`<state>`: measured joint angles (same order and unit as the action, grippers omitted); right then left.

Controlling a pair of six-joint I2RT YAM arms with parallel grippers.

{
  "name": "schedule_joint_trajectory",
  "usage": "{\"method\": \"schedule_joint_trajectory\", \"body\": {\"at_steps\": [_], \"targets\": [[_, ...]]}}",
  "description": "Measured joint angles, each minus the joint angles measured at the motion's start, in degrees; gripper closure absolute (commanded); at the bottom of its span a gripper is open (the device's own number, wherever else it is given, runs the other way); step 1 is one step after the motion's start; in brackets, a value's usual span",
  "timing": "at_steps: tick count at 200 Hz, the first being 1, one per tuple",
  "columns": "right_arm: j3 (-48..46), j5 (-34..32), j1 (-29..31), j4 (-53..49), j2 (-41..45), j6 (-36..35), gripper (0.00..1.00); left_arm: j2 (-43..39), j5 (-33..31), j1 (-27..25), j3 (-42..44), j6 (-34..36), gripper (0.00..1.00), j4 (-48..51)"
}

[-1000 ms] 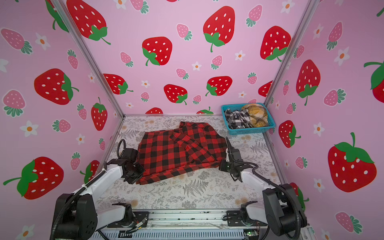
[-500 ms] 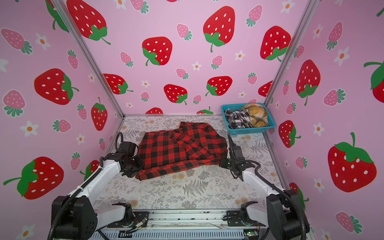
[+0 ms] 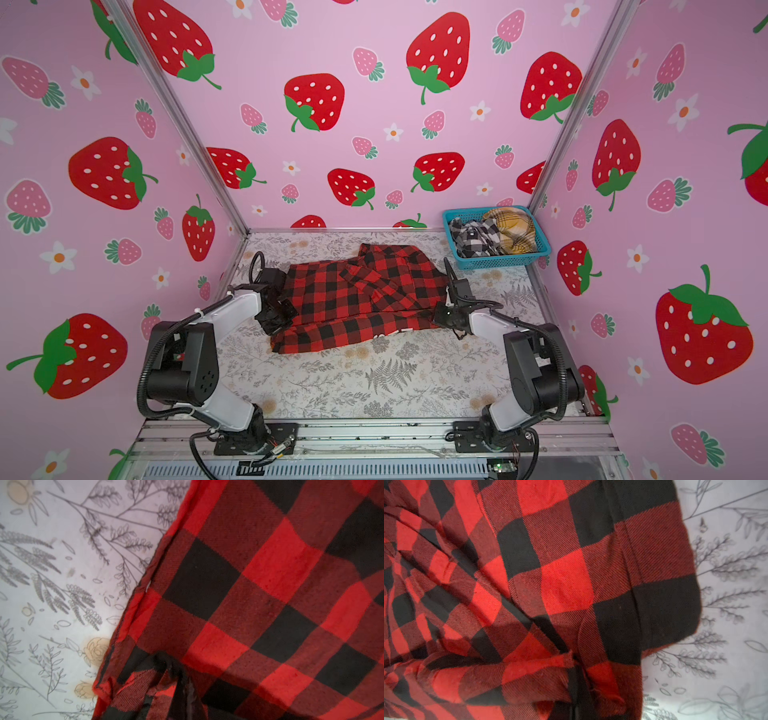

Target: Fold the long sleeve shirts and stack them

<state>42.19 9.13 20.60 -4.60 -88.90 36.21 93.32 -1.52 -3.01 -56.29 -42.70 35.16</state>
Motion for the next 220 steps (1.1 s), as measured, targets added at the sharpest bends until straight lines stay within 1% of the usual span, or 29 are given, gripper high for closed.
{"method": "schedule_joint_trajectory", "body": {"at_steps": [17,21,23,27,34,39,47,53,55,62,75,86,106,116,127,139,151,161,174,184,195,209,212,220], "targets": [[0.0,0.35,0.0,0.66,-0.83,0.13,1.0,1.81,-0.35,0.02,-1.03,0.55,1.0,-1.16],[0.0,0.37,0.0,0.74,-1.01,0.15,0.96,2.14,-0.46,0.02,-1.09,0.74,1.0,-1.51],[0.0,0.42,0.0,0.79,-1.11,0.15,0.92,2.32,-0.5,0.02,-1.14,0.76,0.97,-1.68],[0.02,0.5,0.0,0.83,-1.33,0.17,0.85,2.67,-0.57,0.07,-1.25,0.92,0.85,-1.86],[0.07,0.61,0.0,0.9,-1.73,0.22,0.72,3.39,-0.66,0.09,-1.62,1.18,0.7,-1.9],[0.11,0.74,0.0,0.92,-2.05,0.26,0.63,3.96,-0.81,0.11,-2.01,1.4,0.61,-1.7],[0.24,0.92,0.0,1.03,-2.45,0.33,0.51,4.92,-1.07,0.17,-2.91,1.7,0.53,-1.4],[0.63,1.33,0.0,1.07,-2.45,0.09,0.49,5.6,-1.27,0.22,-3.72,1.68,0.48,-1.09],[0.72,1.44,0.02,1.11,-2.45,-0.04,0.46,5.68,-1.29,0.24,-3.87,1.62,0.47,-1.05],[1.16,1.38,0.11,1.01,-2.43,-0.02,0.42,5.75,-1.55,0.24,-4.37,1.53,0.44,-0.83],[1.79,0.79,0.15,-0.2,-2.03,-0.22,0.38,4.35,-2.45,0.22,-4.63,1.09,0.42,0.15],[2.45,-0.13,0.37,-2.05,-1.07,-0.5,0.35,1.55,-3.15,0.07,-4.83,0.66,0.42,1.97],[4.66,-2.12,0.76,-5.57,1.64,-1.49,0.28,-4.31,-3.61,-1.55,-5.55,-0.2,0.51,4.37],[6.54,-2.86,1.03,-6.82,2.4,-2.08,0.24,-6.62,-3.37,-3.34,-5.79,-0.83,0.59,4.66],[9.05,-3.56,1.4,-7.74,2.34,-2.91,0.23,-7.43,-2.12,-5.35,-5.81,-1.6,0.67,4.68],[11.78,-4.15,2.03,-8.76,1.57,-3.56,0.25,-6.36,0.2,-7.08,-5.38,-2.62,0.67,4.04],[14.19,-4.66,2.78,-9.27,0.26,-4.2,0.3,-3.65,3.15,-7.5,-4.52,-3.41,0.6,2.69],[15.78,-4.76,3.37,-9.55,-1.01,-4.5,0.37,-0.55,5.84,-7.37,-4.46,-4.28,0.55,1.44],[17.42,-4.68,4.15,-9.88,-2.99,-4.72,0.42,3.85,9.07,-7.37,-6.1,-4.52,0.47,0.28],[18.34,-4.66,4.74,-10.27,-4.57,-5.03,0.45,8.09,11.1,-7.76,-10.38,-4.28,0.44,0.26],[19.02,-4.83,5.55,-10.95,-5.97,-4.98,0.48,12.33,12.44,-8.7,-17.05,-3.82,0.43,0.24],[19.04,-5.2,6.64,-12.24,-6.71,-4.94,0.48,17.79,12.96,-10.43,-28.17,-2.89,0.43,-0.17],[18.91,-5.2,6.84,-12.37,-6.71,-4.9,0.5,19.21,12.74,-10.84,-31.15,-2.45,0.43,-0.11],[18.45,-5.25,7.32,-12.61,-6.62,-4.7,0.51,22.34,12.79,-11.82,-38.01,-1.66,0.42,-0.31]]}}
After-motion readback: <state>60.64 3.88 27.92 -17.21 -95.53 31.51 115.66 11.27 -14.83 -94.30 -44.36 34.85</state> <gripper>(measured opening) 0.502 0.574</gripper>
